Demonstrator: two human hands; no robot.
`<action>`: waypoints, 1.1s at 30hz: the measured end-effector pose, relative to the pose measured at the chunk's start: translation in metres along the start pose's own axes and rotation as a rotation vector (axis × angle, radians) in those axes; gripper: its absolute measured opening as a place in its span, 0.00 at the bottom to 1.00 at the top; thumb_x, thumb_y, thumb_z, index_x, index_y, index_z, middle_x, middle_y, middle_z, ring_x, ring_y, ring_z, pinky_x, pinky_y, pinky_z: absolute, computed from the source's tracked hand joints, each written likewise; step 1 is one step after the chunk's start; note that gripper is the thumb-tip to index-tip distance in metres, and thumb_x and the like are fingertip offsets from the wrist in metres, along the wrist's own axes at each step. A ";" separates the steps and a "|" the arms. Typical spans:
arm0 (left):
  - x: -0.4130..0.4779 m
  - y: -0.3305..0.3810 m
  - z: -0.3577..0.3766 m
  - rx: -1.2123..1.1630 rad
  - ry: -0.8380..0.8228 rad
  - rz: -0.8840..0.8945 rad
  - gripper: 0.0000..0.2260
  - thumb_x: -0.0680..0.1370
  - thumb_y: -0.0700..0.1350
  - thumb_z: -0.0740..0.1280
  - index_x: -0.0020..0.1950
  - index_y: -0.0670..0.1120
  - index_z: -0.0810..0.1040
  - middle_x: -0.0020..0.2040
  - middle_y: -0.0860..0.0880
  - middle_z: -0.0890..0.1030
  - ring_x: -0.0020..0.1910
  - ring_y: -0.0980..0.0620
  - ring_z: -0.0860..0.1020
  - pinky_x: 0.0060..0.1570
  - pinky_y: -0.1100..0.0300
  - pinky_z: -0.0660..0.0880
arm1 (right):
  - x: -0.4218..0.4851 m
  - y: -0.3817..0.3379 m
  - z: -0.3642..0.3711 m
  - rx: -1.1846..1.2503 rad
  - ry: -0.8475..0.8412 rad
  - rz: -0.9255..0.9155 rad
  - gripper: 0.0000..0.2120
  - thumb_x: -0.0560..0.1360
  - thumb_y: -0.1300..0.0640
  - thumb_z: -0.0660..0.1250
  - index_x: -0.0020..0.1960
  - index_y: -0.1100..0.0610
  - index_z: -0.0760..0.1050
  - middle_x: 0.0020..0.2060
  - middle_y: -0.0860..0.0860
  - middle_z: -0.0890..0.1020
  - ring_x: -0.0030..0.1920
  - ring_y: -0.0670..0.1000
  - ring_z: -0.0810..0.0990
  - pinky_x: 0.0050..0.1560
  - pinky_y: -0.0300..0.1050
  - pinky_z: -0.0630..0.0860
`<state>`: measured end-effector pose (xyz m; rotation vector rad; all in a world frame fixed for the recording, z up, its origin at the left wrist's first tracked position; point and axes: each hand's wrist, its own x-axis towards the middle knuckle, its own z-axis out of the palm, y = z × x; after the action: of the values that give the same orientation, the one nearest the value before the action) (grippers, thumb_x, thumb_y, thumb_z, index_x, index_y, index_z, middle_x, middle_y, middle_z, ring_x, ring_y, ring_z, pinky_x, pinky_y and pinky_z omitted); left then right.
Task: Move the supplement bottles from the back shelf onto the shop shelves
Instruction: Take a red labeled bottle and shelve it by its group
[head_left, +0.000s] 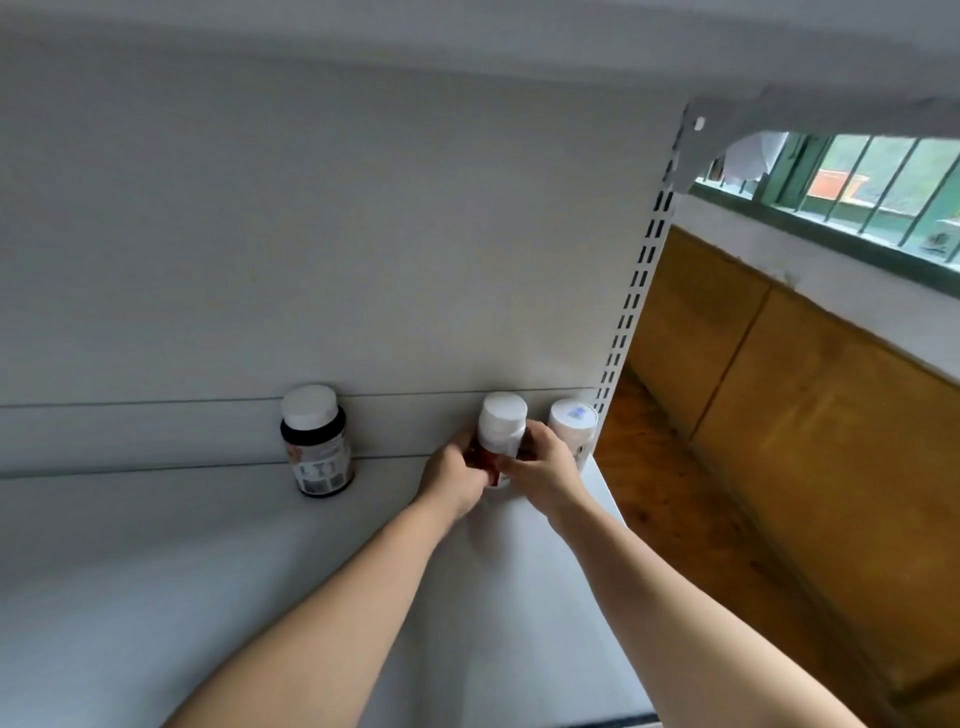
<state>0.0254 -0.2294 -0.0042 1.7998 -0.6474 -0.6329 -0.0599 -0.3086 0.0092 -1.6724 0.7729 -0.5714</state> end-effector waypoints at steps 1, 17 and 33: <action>-0.006 0.002 -0.001 -0.024 -0.006 0.007 0.26 0.59 0.45 0.67 0.57 0.53 0.76 0.53 0.46 0.82 0.54 0.46 0.80 0.57 0.47 0.76 | -0.001 0.000 -0.001 -0.002 -0.002 -0.009 0.19 0.66 0.71 0.69 0.55 0.61 0.75 0.45 0.53 0.81 0.47 0.51 0.79 0.46 0.41 0.76; -0.079 0.033 -0.034 -0.600 -0.022 0.130 0.20 0.74 0.32 0.63 0.62 0.50 0.71 0.50 0.45 0.80 0.50 0.47 0.78 0.50 0.53 0.75 | -0.059 -0.034 -0.029 0.559 -0.252 -0.061 0.22 0.69 0.64 0.69 0.62 0.58 0.73 0.48 0.57 0.82 0.50 0.56 0.81 0.51 0.49 0.79; -0.097 0.028 -0.026 -0.633 -0.139 0.201 0.16 0.70 0.45 0.68 0.57 0.56 0.76 0.49 0.49 0.82 0.52 0.48 0.79 0.49 0.54 0.72 | -0.082 -0.043 -0.033 0.562 -0.284 -0.126 0.23 0.71 0.59 0.69 0.65 0.56 0.70 0.54 0.60 0.79 0.56 0.58 0.78 0.58 0.52 0.73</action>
<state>-0.0295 -0.1527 0.0407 1.0976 -0.6227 -0.7301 -0.1300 -0.2630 0.0607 -1.2434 0.2636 -0.5601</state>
